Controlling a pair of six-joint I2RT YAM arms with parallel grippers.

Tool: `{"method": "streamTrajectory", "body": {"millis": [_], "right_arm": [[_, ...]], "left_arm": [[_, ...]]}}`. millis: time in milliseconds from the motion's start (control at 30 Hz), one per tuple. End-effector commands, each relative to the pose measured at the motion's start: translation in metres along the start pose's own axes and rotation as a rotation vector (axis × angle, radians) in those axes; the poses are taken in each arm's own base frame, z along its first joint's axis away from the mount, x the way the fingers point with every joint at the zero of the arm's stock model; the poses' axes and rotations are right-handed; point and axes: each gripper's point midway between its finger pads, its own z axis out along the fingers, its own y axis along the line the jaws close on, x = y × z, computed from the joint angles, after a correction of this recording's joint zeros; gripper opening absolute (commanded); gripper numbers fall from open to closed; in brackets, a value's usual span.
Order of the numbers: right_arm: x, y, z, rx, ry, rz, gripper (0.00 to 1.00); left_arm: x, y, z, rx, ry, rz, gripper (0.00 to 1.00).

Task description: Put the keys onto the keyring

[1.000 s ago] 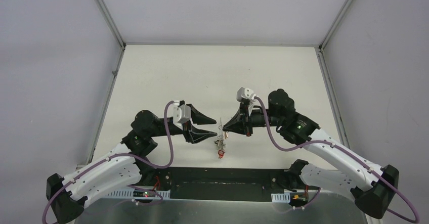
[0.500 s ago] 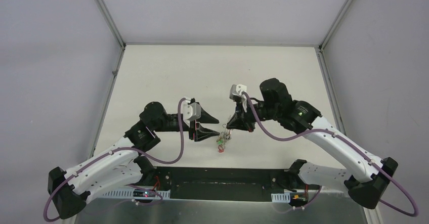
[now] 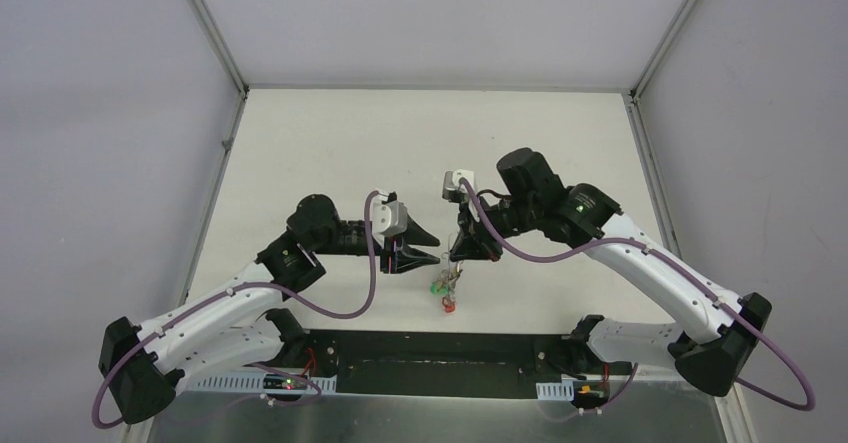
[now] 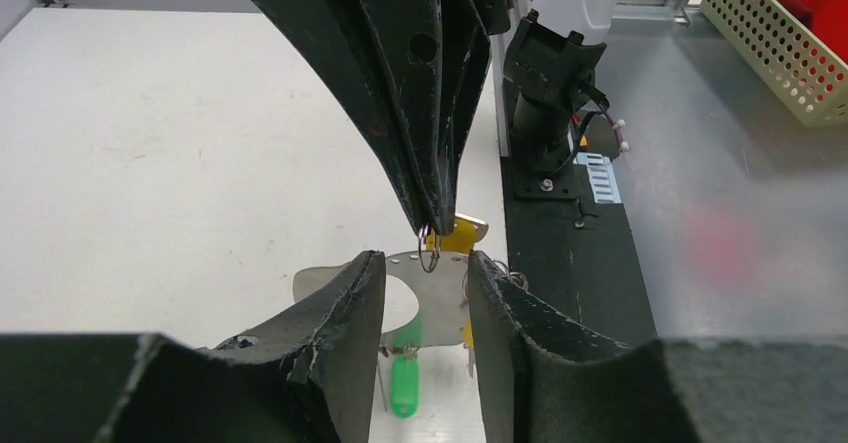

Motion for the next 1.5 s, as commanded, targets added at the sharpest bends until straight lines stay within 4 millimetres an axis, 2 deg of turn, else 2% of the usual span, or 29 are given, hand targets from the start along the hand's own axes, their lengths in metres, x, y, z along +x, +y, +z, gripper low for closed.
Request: {"method": "streamTrajectory", "body": {"millis": [0,467,800,1000,1133,1200,1333,1400,1467], "right_arm": [[-0.025,0.011,-0.006,-0.048,-0.073,-0.054,0.0],[-0.026,0.013,-0.005,-0.06,-0.085,-0.049,0.0],[-0.028,0.011,-0.004,-0.046,-0.1,-0.055,0.0],[-0.026,0.009,-0.004,-0.036,-0.097,-0.052,0.0],[-0.027,0.006,-0.006,-0.011,-0.101,-0.054,0.01],[-0.027,0.004,-0.007,0.005,-0.106,-0.055,0.12],[-0.028,0.002,-0.009,0.029,-0.126,-0.07,0.45],[-0.027,0.001,-0.01,0.043,-0.143,-0.083,0.55],[-0.029,-0.001,-0.011,0.066,-0.171,-0.099,0.59]], "left_arm": [[-0.025,-0.007,0.008,0.068,-0.069,0.076,0.36],[-0.015,-0.004,0.018,0.097,-0.056,0.053,0.21],[-0.002,-0.009,0.017,0.127,-0.031,0.016,0.17],[-0.001,-0.01,0.018,0.133,-0.027,0.014,0.0],[0.001,-0.01,0.018,0.134,-0.024,0.009,0.0],[0.001,-0.009,0.017,0.119,-0.025,0.003,0.0],[-0.005,-0.002,0.013,0.043,-0.055,-0.007,0.0],[-0.013,0.004,0.008,-0.018,-0.1,-0.01,0.0],[-0.021,0.006,0.002,-0.053,-0.171,0.003,0.0]]}}
